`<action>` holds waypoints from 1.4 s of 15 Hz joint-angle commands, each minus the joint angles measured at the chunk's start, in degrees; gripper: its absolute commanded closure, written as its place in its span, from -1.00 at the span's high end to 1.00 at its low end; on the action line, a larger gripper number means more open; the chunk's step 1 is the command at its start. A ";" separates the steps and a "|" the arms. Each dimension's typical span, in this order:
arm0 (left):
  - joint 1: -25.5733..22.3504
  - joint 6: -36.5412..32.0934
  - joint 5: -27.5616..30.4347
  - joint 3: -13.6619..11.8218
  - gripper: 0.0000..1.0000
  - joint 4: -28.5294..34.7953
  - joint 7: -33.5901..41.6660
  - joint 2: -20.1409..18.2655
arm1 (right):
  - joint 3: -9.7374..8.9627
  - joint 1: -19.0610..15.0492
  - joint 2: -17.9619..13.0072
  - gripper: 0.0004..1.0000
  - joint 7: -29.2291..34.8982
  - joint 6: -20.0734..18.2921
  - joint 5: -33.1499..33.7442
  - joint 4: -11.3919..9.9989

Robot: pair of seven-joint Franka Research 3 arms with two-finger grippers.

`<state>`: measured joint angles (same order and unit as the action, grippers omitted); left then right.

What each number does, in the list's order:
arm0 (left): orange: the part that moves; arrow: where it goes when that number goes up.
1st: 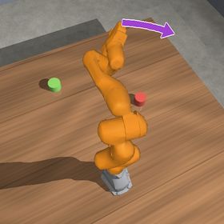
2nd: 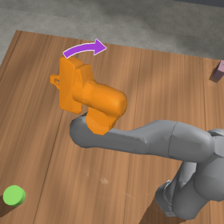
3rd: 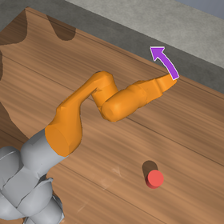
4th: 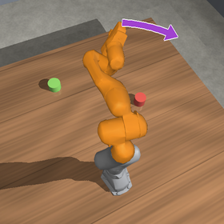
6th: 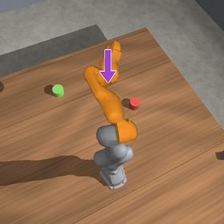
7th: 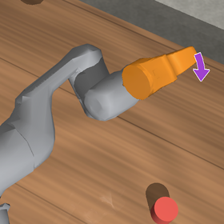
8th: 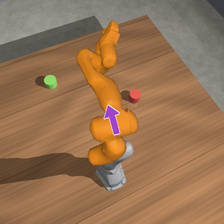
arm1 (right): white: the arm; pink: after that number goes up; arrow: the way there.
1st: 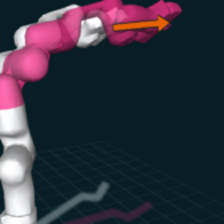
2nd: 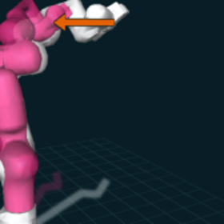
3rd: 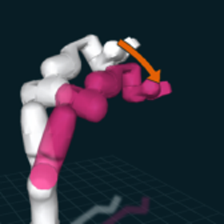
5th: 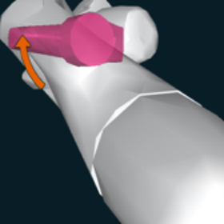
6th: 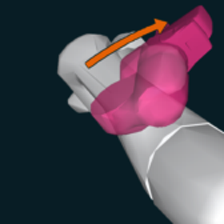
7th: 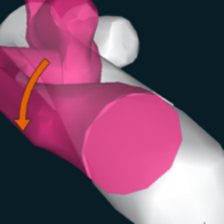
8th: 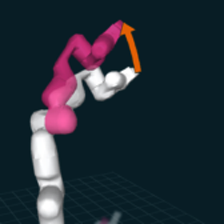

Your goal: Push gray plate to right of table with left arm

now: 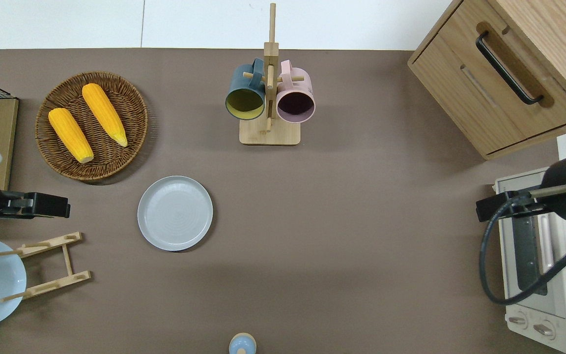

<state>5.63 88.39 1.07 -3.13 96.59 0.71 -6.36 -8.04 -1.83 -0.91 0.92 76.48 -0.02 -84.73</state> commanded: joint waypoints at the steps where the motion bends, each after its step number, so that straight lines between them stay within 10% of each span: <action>1: 0.35 0.38 -0.99 0.14 0.99 1.93 -0.45 -0.67 | -0.92 -1.15 -0.14 0.97 0.75 -0.89 -0.25 0.53; 21: 1.13 26.83 0.42 0.40 0.99 23.90 -0.44 -1.29 | -0.92 -1.15 -0.14 0.97 0.66 -0.89 -0.25 0.53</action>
<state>5.72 111.28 1.22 -2.49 116.31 0.70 -6.19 -8.05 -1.83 -0.91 0.92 76.48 -0.02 -84.73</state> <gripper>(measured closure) 0.004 0.013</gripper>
